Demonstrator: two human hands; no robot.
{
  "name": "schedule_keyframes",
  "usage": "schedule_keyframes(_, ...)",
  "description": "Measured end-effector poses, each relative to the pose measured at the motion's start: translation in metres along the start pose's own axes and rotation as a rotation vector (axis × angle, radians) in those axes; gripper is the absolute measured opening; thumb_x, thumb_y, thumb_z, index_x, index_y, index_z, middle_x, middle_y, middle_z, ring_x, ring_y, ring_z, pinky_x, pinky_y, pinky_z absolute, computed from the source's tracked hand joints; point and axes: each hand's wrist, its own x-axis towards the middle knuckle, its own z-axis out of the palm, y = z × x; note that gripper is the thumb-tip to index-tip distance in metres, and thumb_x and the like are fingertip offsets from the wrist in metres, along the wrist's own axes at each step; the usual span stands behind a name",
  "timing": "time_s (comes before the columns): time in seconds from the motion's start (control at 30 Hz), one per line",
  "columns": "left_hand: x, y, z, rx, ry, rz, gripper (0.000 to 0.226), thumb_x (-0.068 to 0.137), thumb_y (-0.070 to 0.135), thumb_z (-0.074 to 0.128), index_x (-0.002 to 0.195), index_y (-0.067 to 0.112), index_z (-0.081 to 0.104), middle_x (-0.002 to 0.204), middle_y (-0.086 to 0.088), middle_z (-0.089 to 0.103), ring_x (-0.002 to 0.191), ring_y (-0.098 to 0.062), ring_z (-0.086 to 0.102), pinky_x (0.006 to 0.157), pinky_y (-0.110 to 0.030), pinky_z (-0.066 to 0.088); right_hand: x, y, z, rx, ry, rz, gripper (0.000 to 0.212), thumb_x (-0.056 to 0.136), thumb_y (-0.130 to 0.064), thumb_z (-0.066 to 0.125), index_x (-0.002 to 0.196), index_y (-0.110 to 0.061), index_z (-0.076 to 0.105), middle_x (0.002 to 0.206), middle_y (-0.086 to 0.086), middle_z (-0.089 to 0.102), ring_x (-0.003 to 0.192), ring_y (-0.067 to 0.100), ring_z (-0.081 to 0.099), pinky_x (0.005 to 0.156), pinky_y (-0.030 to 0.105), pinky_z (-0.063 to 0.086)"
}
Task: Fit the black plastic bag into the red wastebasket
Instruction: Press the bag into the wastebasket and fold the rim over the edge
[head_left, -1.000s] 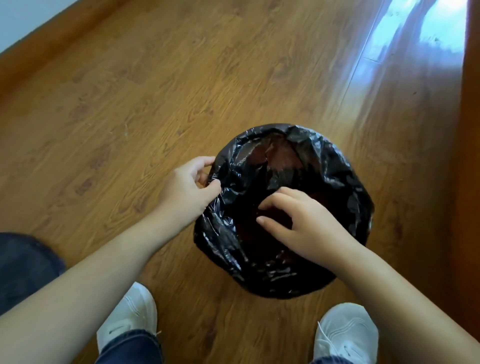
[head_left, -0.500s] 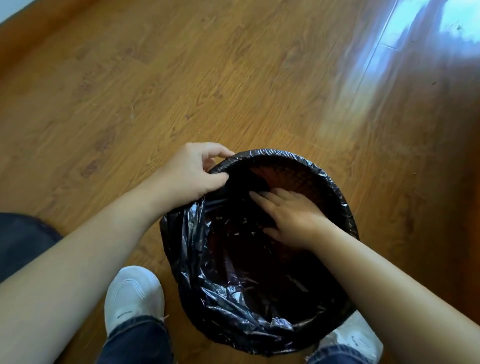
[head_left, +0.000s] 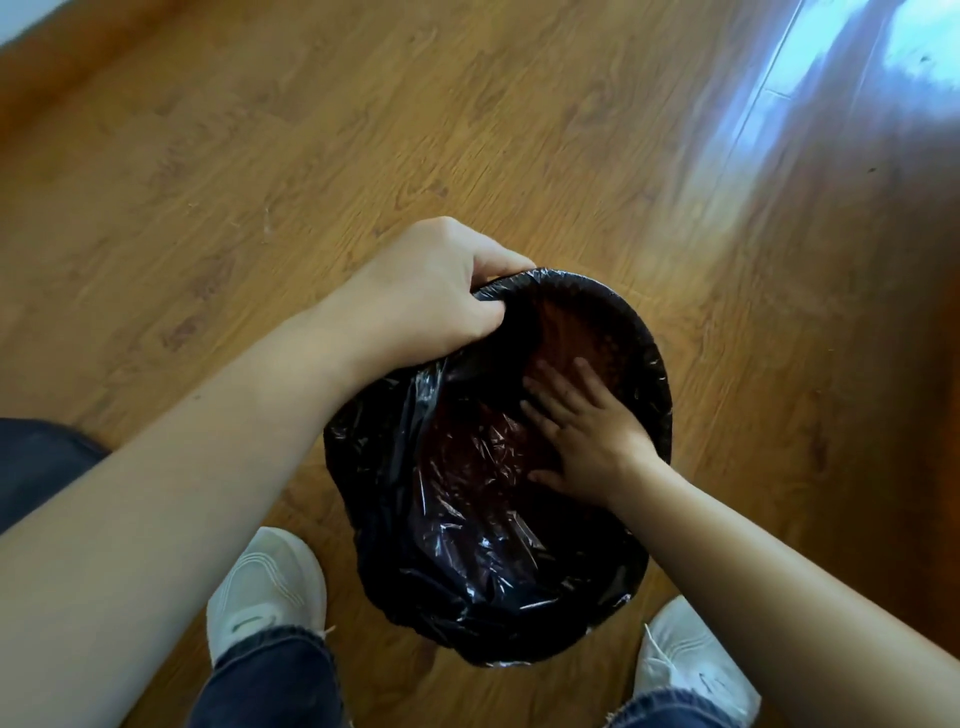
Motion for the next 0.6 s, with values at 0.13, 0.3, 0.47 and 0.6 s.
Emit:
schedule_keyframes(0.13, 0.003, 0.0, 0.003, -0.059, -0.008, -0.016, 0.041, 0.073, 0.006, 0.055, 0.097, 0.037, 0.068, 0.086, -0.007, 0.073, 0.082, -0.027, 0.066, 0.077, -0.046, 0.052, 0.007, -0.004, 0.008, -0.027, -0.026, 0.017, 0.072, 0.087, -0.061, 0.016, 0.142, -0.015, 0.003, 0.153, 0.006, -0.01, 0.136, 0.025, -0.023, 0.097, 0.049, -0.027)
schedule_keyframes(0.3, 0.0, -0.007, 0.004, -0.164, 0.024, -0.037, 0.035, 0.074, 0.007, 0.063, 0.095, 0.035, 0.068, 0.081, -0.015, 0.071, 0.069, -0.027, 0.063, 0.068, -0.034, 0.052, 0.005, -0.005, 0.001, 0.218, 0.003, -0.035, 0.07, 0.087, -0.06, 0.025, 0.141, -0.017, 0.015, 0.154, 0.002, 0.007, 0.138, 0.025, -0.014, 0.097, 0.047, -0.028)
schedule_keyframes(0.47, -0.001, -0.013, 0.001, -0.226, 0.054, -0.035, 0.034, 0.075, 0.006, 0.065, 0.096, 0.033, 0.067, 0.086, -0.025, 0.068, 0.065, -0.019, 0.056, 0.064, -0.021, 0.044, -0.016, -0.021, 0.004, 0.317, 0.051, -0.123, 0.073, 0.082, -0.067, 0.026, 0.14, -0.025, 0.02, 0.153, -0.004, 0.011, 0.138, 0.025, -0.016, 0.092, 0.051, -0.033)
schedule_keyframes(0.6, -0.004, -0.007, 0.009, -0.318, 0.069, 0.014, 0.035, 0.073, 0.006, 0.067, 0.102, 0.026, 0.065, 0.094, -0.024, 0.07, 0.09, -0.039, 0.063, 0.084, -0.047, 0.05, -0.013, -0.02, 0.017, 0.204, -0.117, -0.056, 0.075, 0.082, -0.069, 0.013, 0.142, -0.025, 0.009, 0.154, -0.003, 0.001, 0.137, 0.025, -0.018, 0.098, 0.052, -0.028)
